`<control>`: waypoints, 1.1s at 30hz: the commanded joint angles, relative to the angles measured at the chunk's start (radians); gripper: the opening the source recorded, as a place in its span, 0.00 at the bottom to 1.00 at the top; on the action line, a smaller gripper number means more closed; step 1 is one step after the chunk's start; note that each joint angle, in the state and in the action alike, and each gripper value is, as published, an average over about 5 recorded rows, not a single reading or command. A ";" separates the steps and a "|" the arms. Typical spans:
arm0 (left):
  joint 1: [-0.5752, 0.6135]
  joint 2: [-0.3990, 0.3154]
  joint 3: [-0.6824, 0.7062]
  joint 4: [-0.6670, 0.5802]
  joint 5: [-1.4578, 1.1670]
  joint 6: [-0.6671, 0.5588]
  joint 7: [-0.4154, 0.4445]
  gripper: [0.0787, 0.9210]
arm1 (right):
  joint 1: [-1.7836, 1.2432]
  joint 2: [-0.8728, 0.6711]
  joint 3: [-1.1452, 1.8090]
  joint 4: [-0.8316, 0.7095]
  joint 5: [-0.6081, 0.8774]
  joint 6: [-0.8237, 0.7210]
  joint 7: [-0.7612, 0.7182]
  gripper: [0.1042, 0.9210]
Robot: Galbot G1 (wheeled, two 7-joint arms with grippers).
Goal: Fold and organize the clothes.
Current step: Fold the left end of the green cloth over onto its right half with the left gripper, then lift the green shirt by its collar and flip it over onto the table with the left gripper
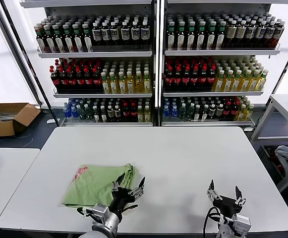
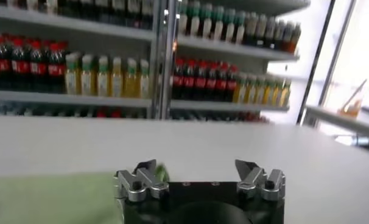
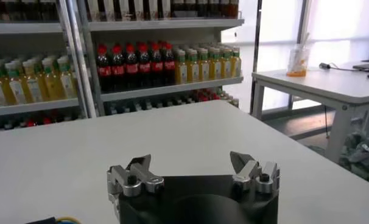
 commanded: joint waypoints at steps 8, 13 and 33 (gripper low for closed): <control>-0.010 0.273 -0.457 0.080 -0.090 0.064 -0.030 0.88 | 0.075 -0.047 -0.029 -0.007 0.016 -0.026 -0.016 0.88; -0.015 0.278 -0.457 0.155 -0.113 0.055 -0.009 0.88 | 0.097 -0.046 -0.043 -0.018 0.016 -0.032 -0.017 0.88; -0.031 0.264 -0.387 0.257 -0.204 0.096 0.092 0.88 | 0.080 -0.017 -0.070 -0.027 -0.008 -0.024 -0.016 0.88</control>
